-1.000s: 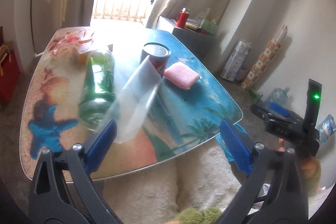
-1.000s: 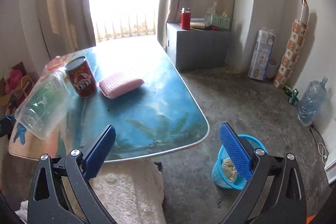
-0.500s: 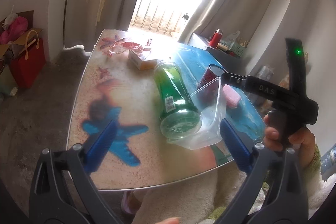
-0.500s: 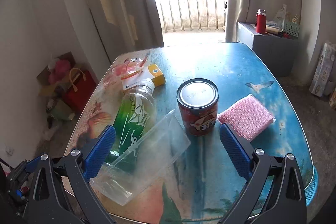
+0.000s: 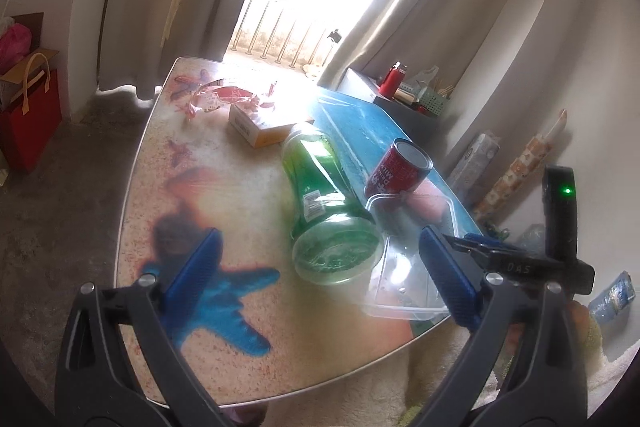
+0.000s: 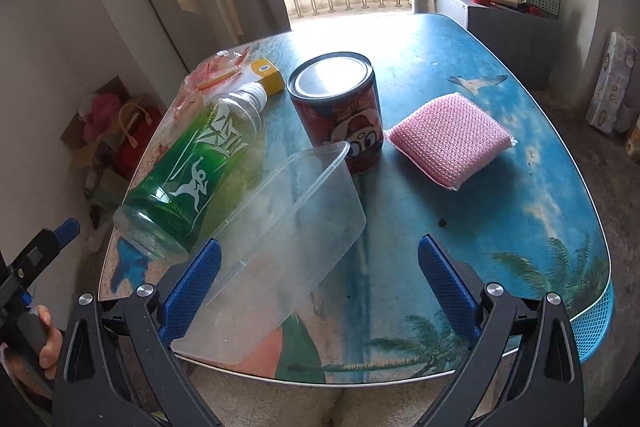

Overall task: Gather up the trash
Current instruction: 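Grasp the green bottle with the left tool while the right tool grasps the clear container rim, then lift the green bottle and clear container off the table with both tools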

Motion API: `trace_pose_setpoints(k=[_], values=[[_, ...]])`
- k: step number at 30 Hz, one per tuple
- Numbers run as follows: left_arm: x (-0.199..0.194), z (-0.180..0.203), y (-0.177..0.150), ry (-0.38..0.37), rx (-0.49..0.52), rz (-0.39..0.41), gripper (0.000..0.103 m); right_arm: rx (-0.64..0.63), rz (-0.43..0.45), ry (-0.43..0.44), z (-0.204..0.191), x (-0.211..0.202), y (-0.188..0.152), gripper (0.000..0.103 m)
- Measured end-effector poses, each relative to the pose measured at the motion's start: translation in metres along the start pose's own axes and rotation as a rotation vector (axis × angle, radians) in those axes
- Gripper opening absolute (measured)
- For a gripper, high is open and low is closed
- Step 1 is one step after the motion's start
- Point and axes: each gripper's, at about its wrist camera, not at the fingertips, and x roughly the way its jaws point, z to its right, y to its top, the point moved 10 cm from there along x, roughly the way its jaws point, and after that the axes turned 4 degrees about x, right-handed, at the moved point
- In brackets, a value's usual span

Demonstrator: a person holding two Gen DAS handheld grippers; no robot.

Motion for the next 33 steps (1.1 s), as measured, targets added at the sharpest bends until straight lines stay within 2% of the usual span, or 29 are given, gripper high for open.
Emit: trace_pose_setpoints(k=[5,9,15,18,19,20,21,23,25,31,33], values=[[0.014,0.004,0.017,-0.045,-0.012,0.003,0.094,0.056,-0.056,-0.005,0.015,0.01,-0.021,0.085],[0.028,0.004,0.023,-0.028,0.001,-0.027,0.094,0.099,-0.076,-0.012,0.025,0.013,-0.031,0.075],[0.066,-0.002,0.013,0.132,0.128,-0.174,0.094,0.163,-0.096,0.003,0.039,0.016,-0.038,0.059],[0.075,-0.002,0.003,0.176,0.187,-0.211,0.094,0.177,-0.095,0.018,0.041,0.018,-0.039,0.048],[0.077,-0.001,0.001,0.19,0.202,-0.22,0.088,0.178,-0.094,0.019,0.042,0.019,-0.039,0.044],[0.079,-0.002,-0.001,0.202,0.212,-0.232,0.078,0.18,-0.093,0.025,0.042,0.02,-0.039,0.043],[0.081,-0.003,-0.004,0.211,0.214,-0.248,0.074,0.183,-0.092,0.031,0.042,0.021,-0.039,0.038],[0.081,-0.006,-0.01,0.223,0.201,-0.269,0.06,0.188,-0.09,0.04,0.042,0.022,-0.038,0.032],[0.081,-0.009,-0.015,0.231,0.187,-0.287,0.053,0.194,-0.091,0.049,0.041,0.022,-0.038,0.025],[0.064,-0.013,-0.026,0.209,0.122,-0.301,0.052,0.221,-0.101,0.088,0.047,0.019,-0.04,0.011],[0.055,-0.012,-0.032,0.207,0.098,-0.319,0.052,0.226,-0.101,0.09,0.052,0.017,-0.041,0.009]])
